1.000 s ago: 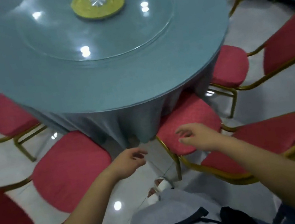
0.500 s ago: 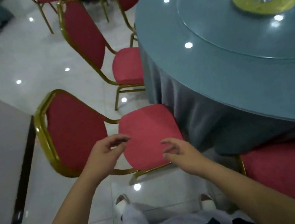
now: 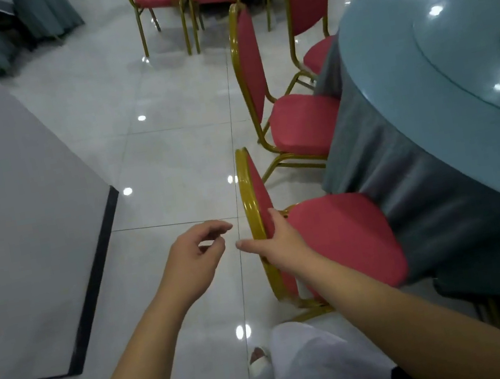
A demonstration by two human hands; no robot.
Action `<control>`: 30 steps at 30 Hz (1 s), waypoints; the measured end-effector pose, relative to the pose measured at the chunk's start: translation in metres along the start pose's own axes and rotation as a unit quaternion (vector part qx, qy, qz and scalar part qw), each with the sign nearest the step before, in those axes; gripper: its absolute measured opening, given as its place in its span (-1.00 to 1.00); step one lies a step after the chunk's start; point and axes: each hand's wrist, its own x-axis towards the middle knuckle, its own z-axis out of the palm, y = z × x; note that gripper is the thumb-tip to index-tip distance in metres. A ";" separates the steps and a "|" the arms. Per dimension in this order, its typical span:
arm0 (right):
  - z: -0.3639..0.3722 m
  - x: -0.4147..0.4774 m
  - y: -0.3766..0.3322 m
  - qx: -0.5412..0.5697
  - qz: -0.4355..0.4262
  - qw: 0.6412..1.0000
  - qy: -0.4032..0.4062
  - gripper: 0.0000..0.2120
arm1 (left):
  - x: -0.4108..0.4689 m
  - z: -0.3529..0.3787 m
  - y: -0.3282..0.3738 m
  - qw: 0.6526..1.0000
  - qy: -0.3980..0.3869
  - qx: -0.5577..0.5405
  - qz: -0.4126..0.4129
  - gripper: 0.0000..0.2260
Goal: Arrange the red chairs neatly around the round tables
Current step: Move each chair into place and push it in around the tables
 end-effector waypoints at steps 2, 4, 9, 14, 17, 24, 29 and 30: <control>0.019 0.013 -0.006 -0.034 0.027 0.999 0.012 0.04 | 0.015 -0.014 -0.008 1.000 -0.010 -0.003 0.003 -0.73; 0.026 0.028 -0.007 -0.097 0.051 0.993 0.043 -0.17 | 0.033 -0.022 -0.014 0.999 -0.029 0.013 0.005 -0.70; 0.015 0.049 -0.013 -0.114 0.091 0.988 0.049 -0.64 | 0.095 -0.034 -0.028 0.987 -0.120 0.094 0.050 -0.52; 0.019 0.056 -0.002 -0.134 0.091 0.986 0.044 -0.51 | 0.193 -0.014 -0.023 0.929 -0.245 0.264 0.084 -0.19; 0.014 0.059 -0.001 -0.148 0.108 0.983 0.032 -0.29 | 0.248 0.008 -0.011 0.883 -0.310 0.324 0.138 -0.15; 0.014 0.053 -0.010 -0.101 0.152 0.982 0.044 -0.18 | 0.345 0.030 -0.014 0.772 -0.354 0.438 0.294 -0.49; 0.028 0.047 -0.002 0.016 0.217 0.972 0.090 -0.13 | 0.338 0.040 -0.032 0.802 -0.352 0.312 0.367 -0.57; 0.033 0.046 -0.001 0.049 0.229 0.966 0.106 -0.14 | 0.338 0.042 -0.036 0.803 -0.355 0.300 0.373 -0.55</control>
